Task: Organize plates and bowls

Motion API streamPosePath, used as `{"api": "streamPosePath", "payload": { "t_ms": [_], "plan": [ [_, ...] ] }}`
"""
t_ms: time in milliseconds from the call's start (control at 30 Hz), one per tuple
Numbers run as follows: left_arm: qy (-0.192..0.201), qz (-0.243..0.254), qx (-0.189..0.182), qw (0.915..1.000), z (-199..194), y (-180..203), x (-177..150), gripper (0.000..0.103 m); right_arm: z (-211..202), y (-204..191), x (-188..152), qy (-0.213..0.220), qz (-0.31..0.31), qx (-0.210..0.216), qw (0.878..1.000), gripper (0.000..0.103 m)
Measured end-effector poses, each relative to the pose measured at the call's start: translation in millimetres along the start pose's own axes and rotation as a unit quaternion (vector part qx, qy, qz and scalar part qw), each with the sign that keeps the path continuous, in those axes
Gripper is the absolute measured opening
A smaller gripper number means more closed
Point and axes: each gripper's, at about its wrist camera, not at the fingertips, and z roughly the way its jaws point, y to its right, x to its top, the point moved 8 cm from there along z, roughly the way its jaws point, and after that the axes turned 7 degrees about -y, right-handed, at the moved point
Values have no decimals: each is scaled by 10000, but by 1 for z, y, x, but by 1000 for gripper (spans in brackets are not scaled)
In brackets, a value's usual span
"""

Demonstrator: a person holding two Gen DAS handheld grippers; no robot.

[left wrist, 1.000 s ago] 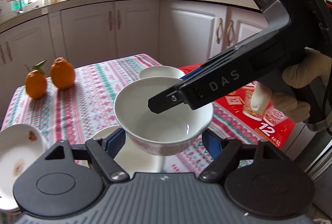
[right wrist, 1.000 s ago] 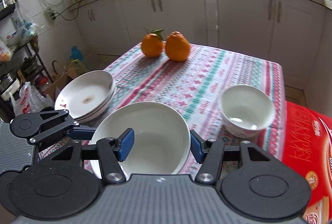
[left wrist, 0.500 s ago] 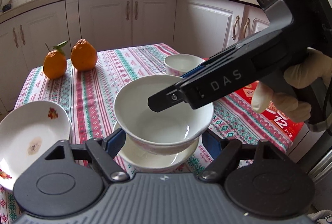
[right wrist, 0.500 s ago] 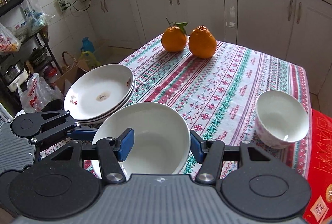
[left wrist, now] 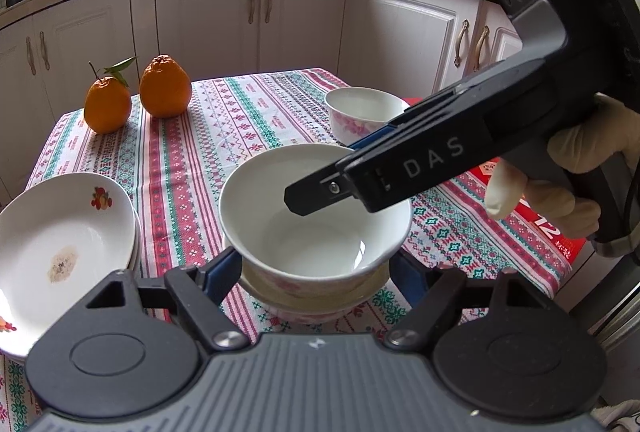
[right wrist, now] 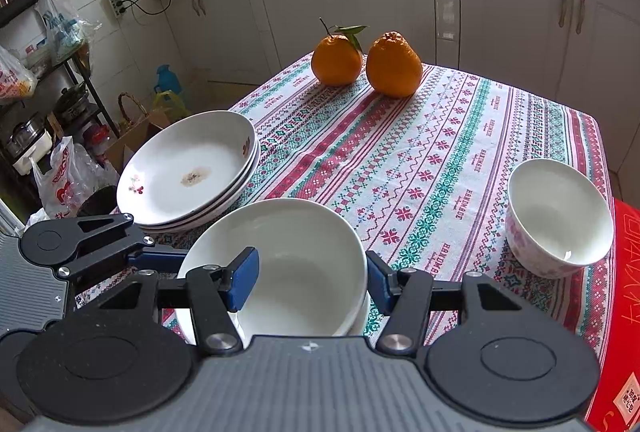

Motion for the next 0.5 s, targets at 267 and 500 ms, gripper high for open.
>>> {"api": "streamPosePath", "payload": {
  "t_ms": [267,500],
  "plan": [
    [-7,56,49,10000,1,1,0,82,3,1,-2,-22,18,-18,10000,63],
    [-1,96,62,9999,3,0,0,87,5,3,-4,-25,-46,-123,9999,63]
  ]
}}
